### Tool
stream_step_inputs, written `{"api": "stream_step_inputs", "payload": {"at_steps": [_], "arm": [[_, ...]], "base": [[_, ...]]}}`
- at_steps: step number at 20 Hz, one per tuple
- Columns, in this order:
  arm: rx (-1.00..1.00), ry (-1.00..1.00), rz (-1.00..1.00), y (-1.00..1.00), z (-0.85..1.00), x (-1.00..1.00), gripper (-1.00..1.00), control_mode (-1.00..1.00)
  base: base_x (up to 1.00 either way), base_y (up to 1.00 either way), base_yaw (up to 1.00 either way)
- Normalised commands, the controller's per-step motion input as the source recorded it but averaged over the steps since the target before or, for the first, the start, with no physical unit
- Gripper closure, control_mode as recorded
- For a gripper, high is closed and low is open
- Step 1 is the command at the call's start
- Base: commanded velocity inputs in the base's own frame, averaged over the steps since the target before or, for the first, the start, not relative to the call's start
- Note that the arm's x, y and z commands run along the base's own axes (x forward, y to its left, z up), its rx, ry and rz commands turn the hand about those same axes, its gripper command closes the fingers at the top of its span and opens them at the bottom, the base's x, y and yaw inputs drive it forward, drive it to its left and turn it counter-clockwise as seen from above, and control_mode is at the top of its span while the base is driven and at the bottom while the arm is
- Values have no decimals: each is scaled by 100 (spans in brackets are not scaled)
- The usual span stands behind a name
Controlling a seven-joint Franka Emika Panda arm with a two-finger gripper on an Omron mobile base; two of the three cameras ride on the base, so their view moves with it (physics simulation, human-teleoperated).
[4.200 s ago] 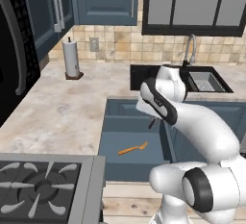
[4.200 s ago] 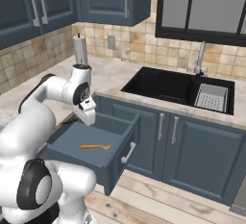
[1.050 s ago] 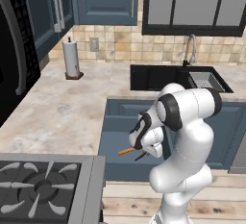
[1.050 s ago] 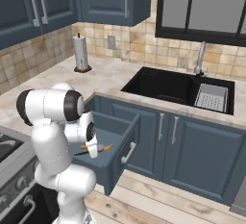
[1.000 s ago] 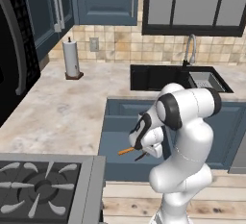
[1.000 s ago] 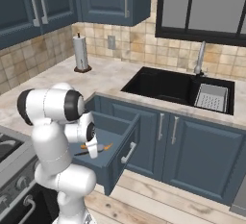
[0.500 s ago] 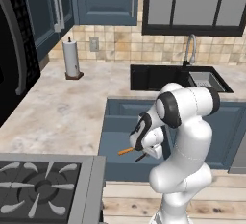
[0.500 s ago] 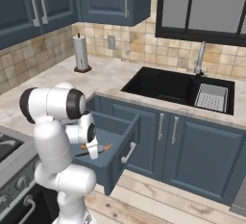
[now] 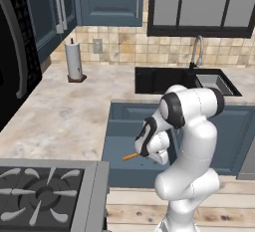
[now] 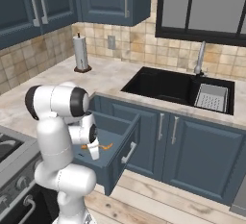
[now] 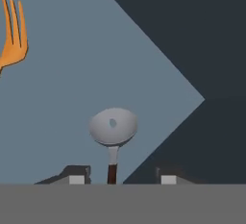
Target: Organize the utensils by type. Pick up the wooden spoons from the counter and place them in the open cabinet. Then pick up the metallic utensils from the counter and place them in the open drawer.
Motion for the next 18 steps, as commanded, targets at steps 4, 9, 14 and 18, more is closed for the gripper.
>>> {"api": "stream_step_inputs", "payload": {"at_steps": [4, 9, 14, 18], "arm": [[0, 1, 0, -11, -6, 13, -100, -100], [0, 0, 0, -9, -2, 7, -100, -100], [0, 0, 0, -1, 29, 0, -100, -100], [0, 0, 0, 4, 56, -5, -100, -100]], "base": [[0, 0, 0], [0, 0, 0], [0, 0, 0], [0, 0, 0]]}}
